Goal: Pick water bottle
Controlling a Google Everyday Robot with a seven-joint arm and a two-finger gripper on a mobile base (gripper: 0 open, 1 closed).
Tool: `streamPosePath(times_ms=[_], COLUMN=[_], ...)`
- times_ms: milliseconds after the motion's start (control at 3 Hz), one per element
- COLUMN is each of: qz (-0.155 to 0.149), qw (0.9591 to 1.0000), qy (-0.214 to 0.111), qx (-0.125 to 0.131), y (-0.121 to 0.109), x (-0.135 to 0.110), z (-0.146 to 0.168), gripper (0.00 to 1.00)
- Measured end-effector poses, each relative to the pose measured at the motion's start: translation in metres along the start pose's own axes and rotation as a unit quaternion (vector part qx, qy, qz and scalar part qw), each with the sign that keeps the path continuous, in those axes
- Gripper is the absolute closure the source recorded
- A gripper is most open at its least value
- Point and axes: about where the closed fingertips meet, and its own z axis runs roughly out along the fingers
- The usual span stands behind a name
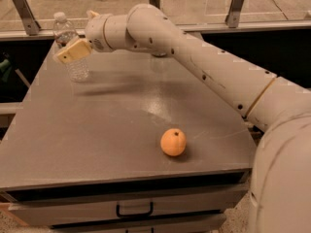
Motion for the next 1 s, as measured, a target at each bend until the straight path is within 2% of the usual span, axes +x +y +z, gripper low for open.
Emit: streamPosePath(times_ms=[333,667,1000], qz=[0.029,0.050,0.055], qw=[0.9993,0.9982,0.9977], qy=[-0.011,-0.008,-0.016], qx=[-0.018,-0.031,-0.035], y=[0.013,0.027,0.026], x=[0.001,0.009,0.002], z=[0.027,0.037,0.024], gripper=[0.18,0.42,0.65])
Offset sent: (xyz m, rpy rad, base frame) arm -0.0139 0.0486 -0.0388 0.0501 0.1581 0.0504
